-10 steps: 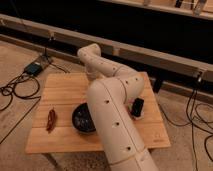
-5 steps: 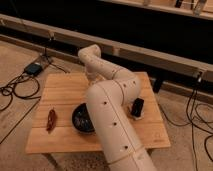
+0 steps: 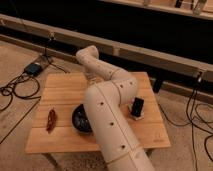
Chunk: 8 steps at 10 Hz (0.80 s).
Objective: Stand the bottle upright
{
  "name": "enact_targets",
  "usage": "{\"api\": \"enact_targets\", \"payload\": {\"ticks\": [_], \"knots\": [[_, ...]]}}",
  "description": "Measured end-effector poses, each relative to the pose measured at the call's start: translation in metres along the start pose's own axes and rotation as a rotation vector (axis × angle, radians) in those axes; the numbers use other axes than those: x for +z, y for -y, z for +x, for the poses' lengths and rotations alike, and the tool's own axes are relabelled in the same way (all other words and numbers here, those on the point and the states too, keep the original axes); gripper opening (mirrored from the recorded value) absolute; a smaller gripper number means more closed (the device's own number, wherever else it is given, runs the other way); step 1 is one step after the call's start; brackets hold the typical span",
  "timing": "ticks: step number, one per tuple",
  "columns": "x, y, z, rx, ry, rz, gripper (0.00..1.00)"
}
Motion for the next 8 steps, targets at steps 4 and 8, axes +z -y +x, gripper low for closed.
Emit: {"api": "enact_targets", "payload": {"ticks": [4,8], "knots": [[0.0120,0.0063,0.0060,-0.003,-0.047,0.041,0.57],[0.0022,0.0003,0.0012,-0.012,-0.056,0.043,0.15]]}}
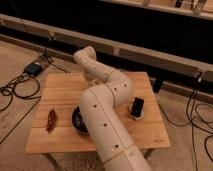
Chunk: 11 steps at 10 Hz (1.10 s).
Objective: Stand the bottle upright
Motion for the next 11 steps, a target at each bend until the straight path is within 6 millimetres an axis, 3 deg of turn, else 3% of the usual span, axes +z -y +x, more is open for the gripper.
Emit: {"api": "enact_targets", "payload": {"ticks": [2,6,11], "knots": [[-0.014,-0.003,-0.001,-0.017,0.004,-0.005,0.01],[-0.059,-0.022,0.010,-0.126,0.036,-0.074,0.00],[-0.153,-0.040,0.076,-0.385,0.139,-0.184,0.00]]}}
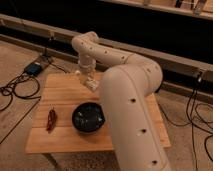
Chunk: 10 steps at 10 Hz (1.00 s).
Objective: Stand the bottle upright
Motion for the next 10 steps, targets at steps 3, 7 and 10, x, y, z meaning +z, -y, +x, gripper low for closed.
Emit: {"api": "enact_targets", "payload": {"ticks": [3,7,10], "knots": [[-0.048,-0.022,0.030,-0.136,0.090,-0.105,0.00],[-0.075,0.005,0.072,-0.197,0.234,-0.283,0.00],[-0.076,0.023,0.088,-0.241,0.322,-0.389,0.00]]}}
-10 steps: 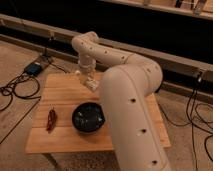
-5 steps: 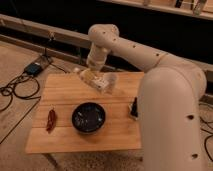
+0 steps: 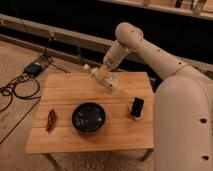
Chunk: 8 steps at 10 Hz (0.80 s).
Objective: Stand the bottle upright
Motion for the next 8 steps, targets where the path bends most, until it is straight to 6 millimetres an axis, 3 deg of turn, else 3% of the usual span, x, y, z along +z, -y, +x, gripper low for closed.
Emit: {"api": "enact_targets", "payload": {"ticks": [2,8], "knots": [[-0.0043,0.0062,0.0090,-0.008,0.038,-0.033,0.00],[-0.0013,0.0052,0.0058,-0.013,0.040,-0.037,0.00]]}}
